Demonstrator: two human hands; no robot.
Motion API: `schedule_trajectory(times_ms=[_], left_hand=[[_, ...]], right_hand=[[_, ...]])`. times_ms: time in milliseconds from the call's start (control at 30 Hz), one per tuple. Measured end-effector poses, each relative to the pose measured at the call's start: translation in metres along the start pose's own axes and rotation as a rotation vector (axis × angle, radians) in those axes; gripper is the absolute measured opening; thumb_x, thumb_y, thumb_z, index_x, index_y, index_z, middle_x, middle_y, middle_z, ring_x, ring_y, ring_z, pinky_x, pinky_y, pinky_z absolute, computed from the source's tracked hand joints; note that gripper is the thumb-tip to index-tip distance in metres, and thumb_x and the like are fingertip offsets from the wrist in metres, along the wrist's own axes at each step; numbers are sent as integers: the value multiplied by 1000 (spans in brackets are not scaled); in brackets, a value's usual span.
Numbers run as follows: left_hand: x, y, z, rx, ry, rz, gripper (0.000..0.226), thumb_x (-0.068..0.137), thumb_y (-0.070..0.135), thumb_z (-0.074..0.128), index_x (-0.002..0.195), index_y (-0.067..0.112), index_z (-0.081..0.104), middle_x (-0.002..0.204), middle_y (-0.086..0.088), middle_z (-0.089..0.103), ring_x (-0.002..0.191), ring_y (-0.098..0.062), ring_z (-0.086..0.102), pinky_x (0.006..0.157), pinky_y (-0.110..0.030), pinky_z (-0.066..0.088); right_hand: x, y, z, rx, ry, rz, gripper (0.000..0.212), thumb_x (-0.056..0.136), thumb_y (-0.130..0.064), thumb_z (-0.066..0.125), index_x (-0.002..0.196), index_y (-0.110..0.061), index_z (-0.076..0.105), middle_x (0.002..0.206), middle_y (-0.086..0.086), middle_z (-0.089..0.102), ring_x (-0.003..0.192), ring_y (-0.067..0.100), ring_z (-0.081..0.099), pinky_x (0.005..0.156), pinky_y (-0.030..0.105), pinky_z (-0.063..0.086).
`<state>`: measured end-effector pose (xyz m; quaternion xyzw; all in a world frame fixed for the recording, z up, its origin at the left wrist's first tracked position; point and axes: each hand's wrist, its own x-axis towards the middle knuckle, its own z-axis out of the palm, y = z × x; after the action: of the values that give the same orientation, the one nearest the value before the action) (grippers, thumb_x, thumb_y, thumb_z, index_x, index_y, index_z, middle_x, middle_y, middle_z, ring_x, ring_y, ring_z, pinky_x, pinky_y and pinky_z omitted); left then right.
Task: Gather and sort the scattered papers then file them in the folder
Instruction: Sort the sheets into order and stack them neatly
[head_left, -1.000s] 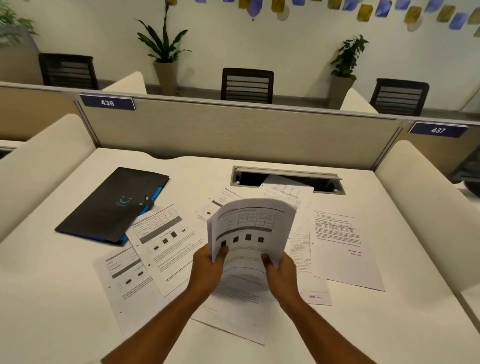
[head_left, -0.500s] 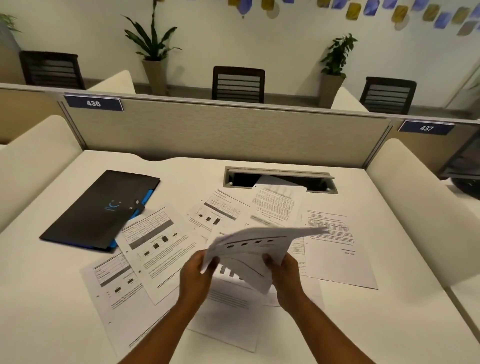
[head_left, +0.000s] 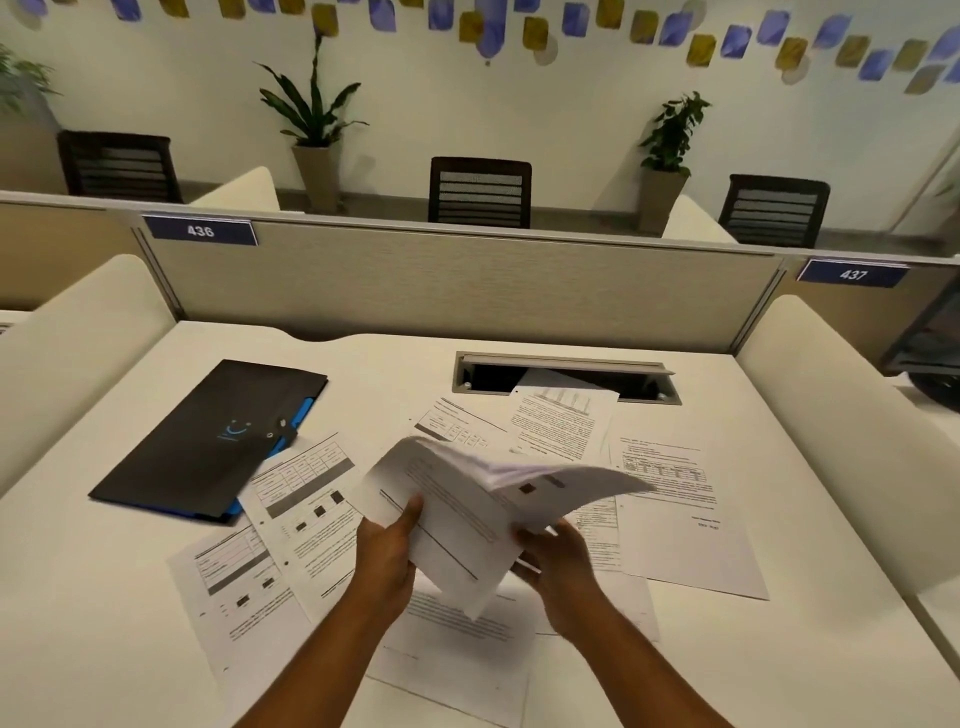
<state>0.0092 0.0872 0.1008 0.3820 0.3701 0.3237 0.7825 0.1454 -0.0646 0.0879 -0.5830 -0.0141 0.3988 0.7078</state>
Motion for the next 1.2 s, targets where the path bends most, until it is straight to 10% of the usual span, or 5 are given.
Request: schedule_trajectory(times_ms=[167, 400, 700, 1200], left_hand=[[6, 23, -15, 308, 202, 51, 39, 84, 28, 73, 117, 25, 54, 108, -9, 69, 94, -32, 69, 75, -47, 60], [-9, 22, -12, 413, 204, 203, 25, 86, 31, 70, 97, 41, 49, 94, 7, 63, 80, -17, 65, 45, -16, 52], [-27, 28, -12, 493, 156, 450, 30, 79, 38, 72, 104, 42, 54, 100, 10, 64, 87, -17, 64, 56, -11, 53], [-46, -7, -22, 462, 182, 330, 22, 84, 32, 69, 98, 44, 56, 101, 11, 64, 100, -18, 63, 68, -17, 56]], right_hand=[[10, -52, -41, 8, 223, -329, 78, 72, -4, 86, 138, -25, 49, 115, 5, 72, 102, 23, 73, 78, 35, 63], [20, -51, -39, -593, 60, -393, 30, 86, -14, 78, 114, -21, 68, 106, -3, 75, 101, 22, 73, 85, 35, 63], [-8, -12, -14, -384, 252, -536, 42, 83, -14, 82, 119, -26, 63, 108, -10, 70, 98, 8, 68, 76, 19, 61], [-29, 12, -8, -394, 263, -422, 31, 88, -13, 77, 107, -34, 63, 102, -4, 70, 97, 15, 68, 68, 19, 59]])
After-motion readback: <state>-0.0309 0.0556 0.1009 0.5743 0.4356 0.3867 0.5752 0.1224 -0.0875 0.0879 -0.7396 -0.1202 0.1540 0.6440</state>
